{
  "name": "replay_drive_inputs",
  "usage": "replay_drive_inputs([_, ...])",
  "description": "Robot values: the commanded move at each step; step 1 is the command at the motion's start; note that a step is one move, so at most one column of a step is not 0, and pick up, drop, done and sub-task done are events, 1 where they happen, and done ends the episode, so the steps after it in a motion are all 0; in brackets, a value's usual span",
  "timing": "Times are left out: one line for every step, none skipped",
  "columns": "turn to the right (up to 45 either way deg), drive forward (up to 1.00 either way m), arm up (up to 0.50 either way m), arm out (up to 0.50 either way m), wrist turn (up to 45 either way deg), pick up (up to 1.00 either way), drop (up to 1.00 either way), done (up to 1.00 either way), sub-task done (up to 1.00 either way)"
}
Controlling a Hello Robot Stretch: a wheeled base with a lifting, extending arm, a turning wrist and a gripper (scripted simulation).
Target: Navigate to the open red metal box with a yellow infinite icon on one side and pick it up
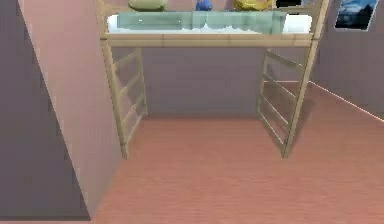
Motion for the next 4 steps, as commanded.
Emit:
replay_drive_inputs([-45.0, 0.0, 0.0, 0.0, 0.0, 0.0, 0.0, 0.0, 0.0])
replay_drive_inputs([-45.0, 0.0, 0.0, 0.0, 0.0, 0.0, 0.0, 0.0, 0.0])
replay_drive_inputs([-15.0, 0.0, 0.0, 0.0, 0.0, 0.0, 0.0, 0.0, 0.0])
replay_drive_inputs([0.0, 0.9, 0.0, 0.0, 0.0, 0.0, 0.0, 0.0, 0.0])
